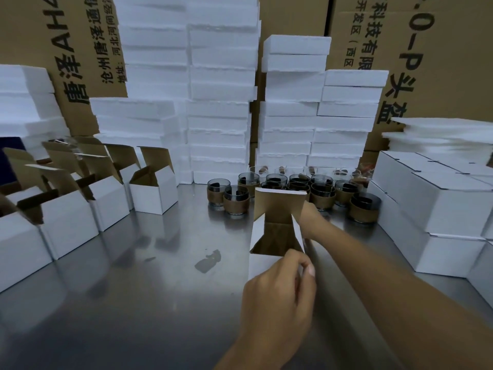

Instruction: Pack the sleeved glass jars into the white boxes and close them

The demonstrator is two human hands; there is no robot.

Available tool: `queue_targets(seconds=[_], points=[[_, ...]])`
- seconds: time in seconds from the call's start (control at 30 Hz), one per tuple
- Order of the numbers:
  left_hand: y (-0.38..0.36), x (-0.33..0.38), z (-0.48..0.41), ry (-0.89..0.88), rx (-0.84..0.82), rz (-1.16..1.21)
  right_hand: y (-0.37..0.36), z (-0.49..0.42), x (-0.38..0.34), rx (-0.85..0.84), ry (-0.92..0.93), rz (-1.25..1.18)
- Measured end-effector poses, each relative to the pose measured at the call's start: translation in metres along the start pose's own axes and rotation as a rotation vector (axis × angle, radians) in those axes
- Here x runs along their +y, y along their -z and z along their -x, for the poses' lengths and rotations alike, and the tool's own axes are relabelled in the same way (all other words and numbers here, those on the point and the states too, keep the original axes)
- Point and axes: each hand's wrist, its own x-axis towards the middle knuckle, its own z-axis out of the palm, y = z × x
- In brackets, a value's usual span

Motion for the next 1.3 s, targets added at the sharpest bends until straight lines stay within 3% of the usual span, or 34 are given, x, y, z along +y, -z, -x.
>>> queue_targets(seconds=[0.07,0.33,0.43,0.7,0.93,1.3], points=[[0.002,0.001,0.000,0.049,-0.009,0.014,0.004,0.012,0.009,0.067,-0.018,0.016],[0.005,-0.003,0.000,0.240,-0.045,0.118,0.040,0.078,0.030,0.472,-0.139,-0.625],[0.007,-0.002,-0.001,0.299,-0.062,0.170,0.054,0.111,0.022,0.536,-0.154,-0.770],[0.023,0.012,0.009,0.469,-0.176,0.514,0.033,0.197,-0.021,0.315,-0.109,-1.154],[0.032,0.018,0.016,0.588,-0.396,0.740,0.014,0.216,-0.025,0.192,-0.082,-1.064],[0.032,0.018,0.010,0.583,-0.359,0.710,0.011,0.209,-0.016,0.186,-0.064,-1.044]])
